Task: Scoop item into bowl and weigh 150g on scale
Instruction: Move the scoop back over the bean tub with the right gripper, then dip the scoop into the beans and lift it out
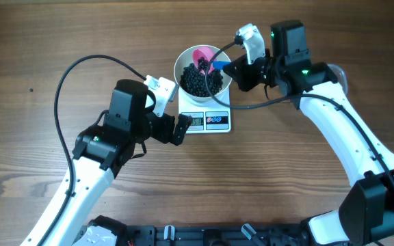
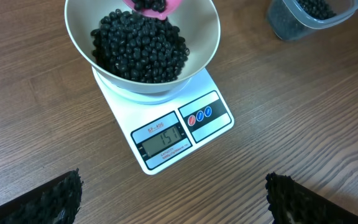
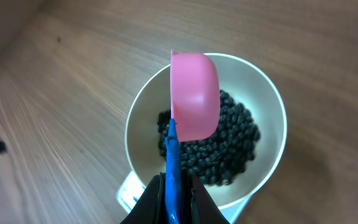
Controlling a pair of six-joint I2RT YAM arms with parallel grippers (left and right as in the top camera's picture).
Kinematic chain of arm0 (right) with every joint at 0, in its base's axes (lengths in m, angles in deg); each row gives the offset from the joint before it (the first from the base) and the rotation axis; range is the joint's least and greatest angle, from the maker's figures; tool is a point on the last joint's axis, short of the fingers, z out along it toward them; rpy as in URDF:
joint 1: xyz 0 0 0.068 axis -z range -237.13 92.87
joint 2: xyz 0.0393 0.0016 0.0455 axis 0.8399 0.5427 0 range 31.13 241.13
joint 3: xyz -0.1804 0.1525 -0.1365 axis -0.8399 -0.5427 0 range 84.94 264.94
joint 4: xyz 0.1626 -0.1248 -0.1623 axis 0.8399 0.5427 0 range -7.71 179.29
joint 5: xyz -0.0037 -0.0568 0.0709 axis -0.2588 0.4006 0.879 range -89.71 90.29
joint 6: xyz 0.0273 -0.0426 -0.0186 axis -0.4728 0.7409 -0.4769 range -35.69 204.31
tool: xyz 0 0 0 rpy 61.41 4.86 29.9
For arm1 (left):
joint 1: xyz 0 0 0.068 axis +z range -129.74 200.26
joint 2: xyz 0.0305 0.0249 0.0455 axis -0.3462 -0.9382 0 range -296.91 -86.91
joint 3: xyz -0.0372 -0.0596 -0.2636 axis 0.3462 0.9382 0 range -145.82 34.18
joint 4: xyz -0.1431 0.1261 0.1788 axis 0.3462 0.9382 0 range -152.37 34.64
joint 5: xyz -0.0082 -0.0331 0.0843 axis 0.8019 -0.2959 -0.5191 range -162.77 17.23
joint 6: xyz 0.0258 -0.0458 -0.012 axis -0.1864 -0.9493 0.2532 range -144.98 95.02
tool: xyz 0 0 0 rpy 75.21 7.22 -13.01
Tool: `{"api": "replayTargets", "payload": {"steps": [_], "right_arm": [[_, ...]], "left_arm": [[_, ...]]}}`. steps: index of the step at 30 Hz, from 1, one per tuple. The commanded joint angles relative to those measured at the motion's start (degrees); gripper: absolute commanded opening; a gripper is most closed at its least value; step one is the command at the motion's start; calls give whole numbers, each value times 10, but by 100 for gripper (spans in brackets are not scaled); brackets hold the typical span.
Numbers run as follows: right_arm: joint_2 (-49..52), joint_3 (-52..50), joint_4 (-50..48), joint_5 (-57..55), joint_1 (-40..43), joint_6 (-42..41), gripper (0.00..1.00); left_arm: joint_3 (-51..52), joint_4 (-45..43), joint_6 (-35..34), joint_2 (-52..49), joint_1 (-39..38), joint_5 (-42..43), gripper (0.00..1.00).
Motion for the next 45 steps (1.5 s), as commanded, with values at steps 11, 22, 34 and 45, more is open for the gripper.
{"api": "replayTargets", "payload": {"steps": [11, 22, 34, 45], "right_arm": [[-17, 5, -25, 96, 114, -350, 4], [-54, 5, 137, 113, 387, -167, 4], [-73, 5, 218, -158, 372, 149, 4], [-73, 5, 184, -535, 173, 194, 4]], "left_arm": [[-7, -2, 11, -2, -2, -3, 100], [-7, -2, 12, -2, -2, -3, 100], [-7, -2, 12, -2, -2, -3, 100], [-7, -1, 12, -2, -2, -3, 100]]}}
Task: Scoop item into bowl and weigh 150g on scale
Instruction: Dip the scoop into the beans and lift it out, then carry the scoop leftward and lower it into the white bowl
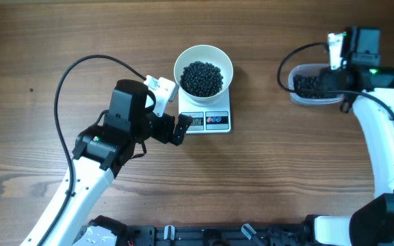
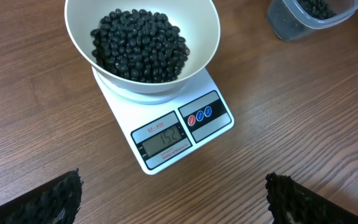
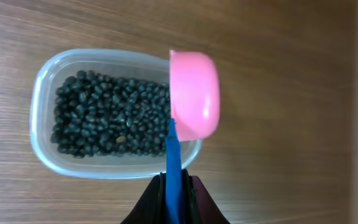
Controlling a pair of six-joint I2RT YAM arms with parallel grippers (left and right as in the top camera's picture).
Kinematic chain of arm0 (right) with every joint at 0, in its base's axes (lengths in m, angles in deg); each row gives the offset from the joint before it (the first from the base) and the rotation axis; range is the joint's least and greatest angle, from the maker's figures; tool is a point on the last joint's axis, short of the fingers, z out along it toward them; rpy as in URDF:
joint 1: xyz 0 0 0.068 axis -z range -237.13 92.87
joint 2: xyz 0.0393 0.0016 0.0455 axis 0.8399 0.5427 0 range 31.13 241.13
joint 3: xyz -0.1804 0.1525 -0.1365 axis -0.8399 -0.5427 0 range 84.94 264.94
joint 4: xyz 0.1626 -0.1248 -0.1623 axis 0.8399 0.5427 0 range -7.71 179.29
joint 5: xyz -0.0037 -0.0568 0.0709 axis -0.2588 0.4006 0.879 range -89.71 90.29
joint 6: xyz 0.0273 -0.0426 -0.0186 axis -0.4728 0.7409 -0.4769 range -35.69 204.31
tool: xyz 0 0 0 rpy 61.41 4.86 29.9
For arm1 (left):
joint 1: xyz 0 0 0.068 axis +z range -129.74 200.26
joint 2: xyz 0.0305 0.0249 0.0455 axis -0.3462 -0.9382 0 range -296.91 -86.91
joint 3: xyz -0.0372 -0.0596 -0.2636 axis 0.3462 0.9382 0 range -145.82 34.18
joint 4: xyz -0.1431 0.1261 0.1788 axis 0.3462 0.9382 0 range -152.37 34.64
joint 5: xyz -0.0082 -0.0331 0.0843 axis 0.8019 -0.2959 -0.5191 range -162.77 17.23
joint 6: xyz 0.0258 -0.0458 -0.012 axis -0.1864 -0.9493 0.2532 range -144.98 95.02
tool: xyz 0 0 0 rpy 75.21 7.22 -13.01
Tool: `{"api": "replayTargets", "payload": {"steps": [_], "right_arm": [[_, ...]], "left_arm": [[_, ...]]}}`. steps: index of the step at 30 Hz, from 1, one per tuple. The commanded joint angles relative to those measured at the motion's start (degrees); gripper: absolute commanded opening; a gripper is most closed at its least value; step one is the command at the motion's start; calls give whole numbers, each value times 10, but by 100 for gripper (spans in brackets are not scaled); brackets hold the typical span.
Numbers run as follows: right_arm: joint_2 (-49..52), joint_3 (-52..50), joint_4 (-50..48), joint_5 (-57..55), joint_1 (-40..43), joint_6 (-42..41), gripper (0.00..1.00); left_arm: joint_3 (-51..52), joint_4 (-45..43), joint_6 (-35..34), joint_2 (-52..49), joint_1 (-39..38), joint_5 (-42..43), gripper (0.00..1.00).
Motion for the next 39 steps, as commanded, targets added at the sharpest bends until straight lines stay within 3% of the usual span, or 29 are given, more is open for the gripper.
{"api": "replayTargets", "payload": {"steps": [1, 3, 5, 10, 13, 15, 19, 26, 29, 33, 39], "right_arm": [[-13, 4, -4, -48, -28, 15, 4], [-13, 4, -7, 27, -30, 9, 4], [-13, 4, -29, 207, -30, -64, 4], [-13, 4, -177, 434, -31, -232, 4], [-13, 4, -259, 541, -40, -243, 4], [-13, 4, -278, 545, -64, -219, 4], [-12, 4, -264, 532, -143, -41, 4], [55, 4, -253, 481, -216, -29, 4], [83, 4, -250, 476, -220, -30, 4], [99, 4, -230, 379, -220, -30, 4], [101, 4, -196, 376, -220, -29, 4]], "left_arm": [[-7, -2, 11, -2, -2, -3, 100], [-7, -2, 11, -2, -2, -3, 100], [-7, -2, 11, -2, -2, -3, 100], [-7, -2, 11, -2, -2, -3, 100], [-7, -2, 11, -2, -2, -3, 100], [-7, -2, 11, -2, -2, -3, 100], [-7, -2, 11, -2, -2, -3, 100], [-7, -2, 11, -2, -2, -3, 100], [-7, -2, 11, -2, -2, -3, 100], [-7, -2, 11, -2, -2, -3, 100], [-7, -2, 11, -2, -2, -3, 100]]}}
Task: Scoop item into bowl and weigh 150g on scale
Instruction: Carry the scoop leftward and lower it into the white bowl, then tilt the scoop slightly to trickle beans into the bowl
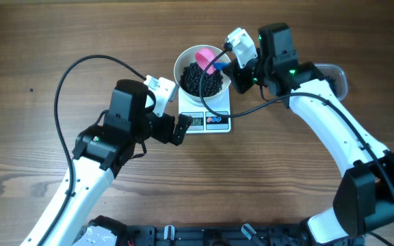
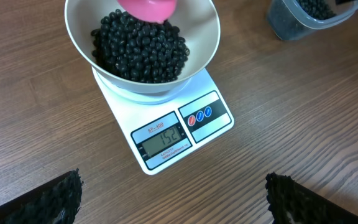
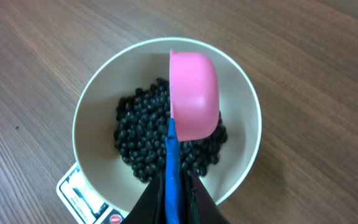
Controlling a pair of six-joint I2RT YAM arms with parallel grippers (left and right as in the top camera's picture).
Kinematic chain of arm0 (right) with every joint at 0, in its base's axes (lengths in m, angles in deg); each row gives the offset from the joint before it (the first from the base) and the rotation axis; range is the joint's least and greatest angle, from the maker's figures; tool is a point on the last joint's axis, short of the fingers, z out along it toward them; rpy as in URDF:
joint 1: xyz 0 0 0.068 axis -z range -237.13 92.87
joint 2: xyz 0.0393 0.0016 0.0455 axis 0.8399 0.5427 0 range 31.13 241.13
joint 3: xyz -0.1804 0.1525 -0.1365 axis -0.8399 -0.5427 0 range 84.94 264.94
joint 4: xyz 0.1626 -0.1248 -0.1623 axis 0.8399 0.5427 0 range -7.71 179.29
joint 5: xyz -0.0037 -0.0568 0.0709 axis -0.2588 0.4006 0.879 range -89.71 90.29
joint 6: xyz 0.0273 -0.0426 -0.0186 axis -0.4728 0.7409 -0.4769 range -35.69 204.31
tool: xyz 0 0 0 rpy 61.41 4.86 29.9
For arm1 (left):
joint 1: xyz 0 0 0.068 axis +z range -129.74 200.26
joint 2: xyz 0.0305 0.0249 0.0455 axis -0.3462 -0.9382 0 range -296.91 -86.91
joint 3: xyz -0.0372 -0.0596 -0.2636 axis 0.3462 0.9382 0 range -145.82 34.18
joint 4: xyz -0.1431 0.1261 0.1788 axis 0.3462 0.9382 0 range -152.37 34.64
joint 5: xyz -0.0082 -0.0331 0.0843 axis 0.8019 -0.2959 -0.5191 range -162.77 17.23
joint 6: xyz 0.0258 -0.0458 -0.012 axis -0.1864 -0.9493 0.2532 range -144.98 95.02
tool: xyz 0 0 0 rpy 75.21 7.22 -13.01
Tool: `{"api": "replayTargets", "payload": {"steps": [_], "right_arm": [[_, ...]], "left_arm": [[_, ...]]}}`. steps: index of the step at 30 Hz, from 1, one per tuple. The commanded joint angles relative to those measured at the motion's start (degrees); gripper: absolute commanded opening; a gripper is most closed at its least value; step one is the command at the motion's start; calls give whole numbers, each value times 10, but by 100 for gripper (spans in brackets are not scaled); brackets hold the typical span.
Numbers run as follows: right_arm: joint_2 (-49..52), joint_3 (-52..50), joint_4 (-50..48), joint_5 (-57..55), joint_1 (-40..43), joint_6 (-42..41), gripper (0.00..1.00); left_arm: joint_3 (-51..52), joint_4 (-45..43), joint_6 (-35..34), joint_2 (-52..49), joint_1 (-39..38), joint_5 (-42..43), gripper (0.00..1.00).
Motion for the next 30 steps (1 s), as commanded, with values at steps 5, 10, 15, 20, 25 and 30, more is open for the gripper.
{"api": "replayTargets", "payload": {"steps": [5, 10, 15, 20, 25, 30], "right_arm": [[24, 5, 14, -10, -2, 7, 4], [26, 5, 18, -7, -2, 6, 4], [26, 5, 61, 45, -2, 5, 4], [24, 5, 40, 75, 0, -83, 4], [24, 5, 33, 84, 0, -181, 4], [2, 5, 15, 87, 3, -181, 4]], "left_arm": [[-7, -1, 12, -2, -2, -3, 100], [-7, -2, 12, -2, -2, -3, 100], [-7, -2, 11, -2, -2, -3, 100], [-7, -2, 12, -2, -2, -3, 100], [-7, -2, 12, -2, -2, -3, 100], [-7, -2, 12, -2, -2, -3, 100]]}}
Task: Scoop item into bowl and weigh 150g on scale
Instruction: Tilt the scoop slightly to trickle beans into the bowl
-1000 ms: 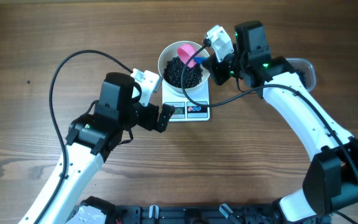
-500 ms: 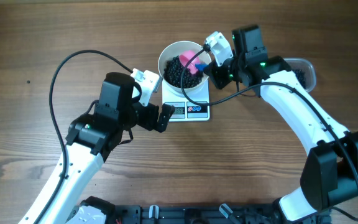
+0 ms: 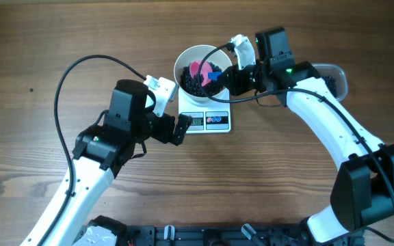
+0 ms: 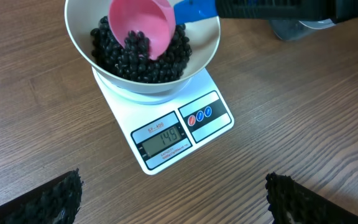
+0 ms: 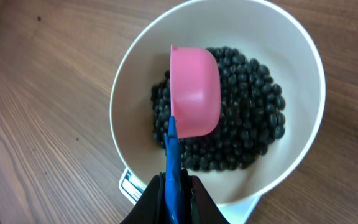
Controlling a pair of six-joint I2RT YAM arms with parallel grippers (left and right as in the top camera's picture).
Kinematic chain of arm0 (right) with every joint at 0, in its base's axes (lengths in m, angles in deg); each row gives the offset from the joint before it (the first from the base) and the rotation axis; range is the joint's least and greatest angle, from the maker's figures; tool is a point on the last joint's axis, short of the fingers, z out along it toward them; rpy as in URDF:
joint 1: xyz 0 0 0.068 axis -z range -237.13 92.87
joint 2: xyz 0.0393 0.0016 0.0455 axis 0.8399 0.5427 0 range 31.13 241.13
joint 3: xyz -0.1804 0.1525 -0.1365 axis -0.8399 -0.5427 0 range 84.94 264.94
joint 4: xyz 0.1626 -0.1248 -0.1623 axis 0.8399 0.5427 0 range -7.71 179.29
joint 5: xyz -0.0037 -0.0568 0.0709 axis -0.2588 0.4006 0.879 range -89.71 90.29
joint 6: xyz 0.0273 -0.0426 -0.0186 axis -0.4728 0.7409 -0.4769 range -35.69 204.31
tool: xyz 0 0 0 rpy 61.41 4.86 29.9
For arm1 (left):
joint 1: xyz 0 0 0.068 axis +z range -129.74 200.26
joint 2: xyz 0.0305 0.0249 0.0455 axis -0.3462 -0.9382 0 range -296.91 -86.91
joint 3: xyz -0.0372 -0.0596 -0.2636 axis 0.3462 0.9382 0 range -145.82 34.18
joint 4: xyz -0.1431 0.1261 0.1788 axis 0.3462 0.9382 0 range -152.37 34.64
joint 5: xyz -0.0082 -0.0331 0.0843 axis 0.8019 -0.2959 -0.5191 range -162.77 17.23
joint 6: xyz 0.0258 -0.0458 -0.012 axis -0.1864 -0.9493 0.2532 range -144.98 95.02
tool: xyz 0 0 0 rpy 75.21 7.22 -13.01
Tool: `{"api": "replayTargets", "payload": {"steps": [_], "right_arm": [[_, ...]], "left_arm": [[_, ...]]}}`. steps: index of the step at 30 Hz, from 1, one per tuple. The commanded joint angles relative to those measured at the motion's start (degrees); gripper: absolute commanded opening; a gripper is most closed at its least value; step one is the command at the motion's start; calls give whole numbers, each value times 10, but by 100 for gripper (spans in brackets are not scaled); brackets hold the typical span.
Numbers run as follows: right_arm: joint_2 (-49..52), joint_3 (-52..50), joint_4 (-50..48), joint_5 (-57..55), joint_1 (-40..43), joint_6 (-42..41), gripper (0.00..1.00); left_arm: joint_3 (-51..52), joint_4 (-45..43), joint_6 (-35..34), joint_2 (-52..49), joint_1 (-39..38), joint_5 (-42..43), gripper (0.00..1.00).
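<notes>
A white bowl (image 3: 183, 60) of black beans (image 5: 253, 106) stands on the white scale (image 3: 216, 121). In the left wrist view the scale's display (image 4: 162, 138) appears to read 148. My right gripper (image 5: 174, 193) is shut on the blue handle of the pink scoop (image 5: 194, 90). The scoop (image 4: 140, 25) is inside the bowl (image 4: 211, 43), just over the bean heap, with a few beans in its cup. My left gripper (image 4: 173, 202) hangs open in front of the scale, nothing between its fingers.
A clear tub (image 3: 334, 76) with more black beans sits on the wooden table to the right of the scale, partly hidden behind my right arm. A black cable loops over the table at the left.
The right gripper has lowered the scoop from above the bowl into the heap, and the scoop now holds a few beans. The scale reading has dropped from 152 to about 148. The left arm is unchanged.
The scoop was first over the bowl with the display at 151. Then it was over the tub at the right and the display showed 152. It returned above the bowl at 152, and now sits in the beans with the reading near 148.
</notes>
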Motion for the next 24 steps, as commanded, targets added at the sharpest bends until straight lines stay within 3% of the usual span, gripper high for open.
{"api": "replayTargets", "payload": {"steps": [1, 12, 16, 18, 24], "right_arm": [[-25, 5, -16, 14, 5, -10, 5], [-43, 5, -44, -28, 8, 50, 4], [-43, 5, -42, -66, 8, 49, 4], [-43, 5, -43, -62, 8, -4, 4], [-43, 5, -42, -46, 8, 1, 4]], "left_arm": [[-7, -1, 11, -2, -2, -3, 100], [-7, -2, 12, -2, -2, -3, 100], [-7, -2, 12, -2, -2, -3, 100], [-7, -2, 12, -2, -2, -3, 100], [-7, -2, 12, -2, -2, -3, 100]]}}
